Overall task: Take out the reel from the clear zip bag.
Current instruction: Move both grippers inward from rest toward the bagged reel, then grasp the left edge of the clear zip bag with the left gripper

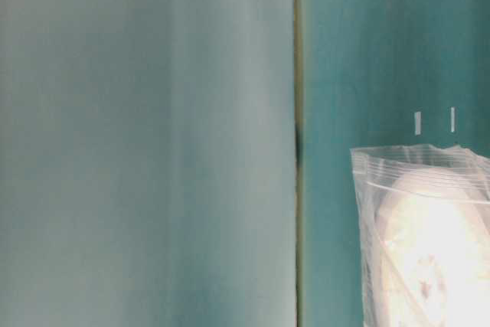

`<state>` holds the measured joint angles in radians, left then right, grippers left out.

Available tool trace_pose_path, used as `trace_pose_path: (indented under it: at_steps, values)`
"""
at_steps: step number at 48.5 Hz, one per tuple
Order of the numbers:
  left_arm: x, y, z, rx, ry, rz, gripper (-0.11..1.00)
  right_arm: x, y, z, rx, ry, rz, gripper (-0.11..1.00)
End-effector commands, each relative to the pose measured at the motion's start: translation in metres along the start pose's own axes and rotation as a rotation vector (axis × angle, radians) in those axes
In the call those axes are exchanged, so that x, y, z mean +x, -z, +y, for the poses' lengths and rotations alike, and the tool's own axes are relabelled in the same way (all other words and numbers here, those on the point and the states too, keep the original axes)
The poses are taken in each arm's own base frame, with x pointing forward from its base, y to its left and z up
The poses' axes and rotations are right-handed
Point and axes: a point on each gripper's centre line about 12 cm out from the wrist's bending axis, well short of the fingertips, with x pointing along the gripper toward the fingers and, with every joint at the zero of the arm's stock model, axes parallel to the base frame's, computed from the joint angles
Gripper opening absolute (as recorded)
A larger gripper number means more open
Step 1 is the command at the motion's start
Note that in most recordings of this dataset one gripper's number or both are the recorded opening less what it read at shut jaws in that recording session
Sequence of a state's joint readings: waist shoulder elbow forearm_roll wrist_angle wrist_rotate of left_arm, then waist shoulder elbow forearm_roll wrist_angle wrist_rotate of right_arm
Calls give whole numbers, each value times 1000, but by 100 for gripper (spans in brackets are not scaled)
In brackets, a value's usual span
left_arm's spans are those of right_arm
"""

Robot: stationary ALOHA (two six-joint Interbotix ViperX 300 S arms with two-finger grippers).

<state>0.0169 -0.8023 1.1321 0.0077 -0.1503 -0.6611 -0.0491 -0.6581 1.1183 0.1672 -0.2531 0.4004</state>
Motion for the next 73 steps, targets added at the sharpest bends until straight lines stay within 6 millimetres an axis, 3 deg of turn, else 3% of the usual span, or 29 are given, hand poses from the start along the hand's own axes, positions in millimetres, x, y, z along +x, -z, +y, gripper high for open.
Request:
trace_pose_path:
  at_steps: [1,16,35,41,50,55,63,73]
  values:
    - [3,-3,4,-68,-33,3,-2,11,-3,-3,66,30,7,0]
    - [-7,38,45,-323,-232,141,-2,47,8,-19,237,134,80,0]
    - [-13,60,68,-352,-311,173,0,79,21,-26,310,204,165,0]
    - [-14,70,79,-360,-350,195,19,82,21,-26,310,206,167,0]
    - [-11,76,91,-374,-386,188,74,82,20,-27,316,209,164,0]
    - [-9,80,94,-374,-374,177,95,82,20,-27,315,208,165,0]
    - [-11,96,106,-375,-389,193,89,82,20,-26,315,206,163,0]
    - [-10,107,114,-381,-397,200,91,82,20,-27,316,209,164,0]
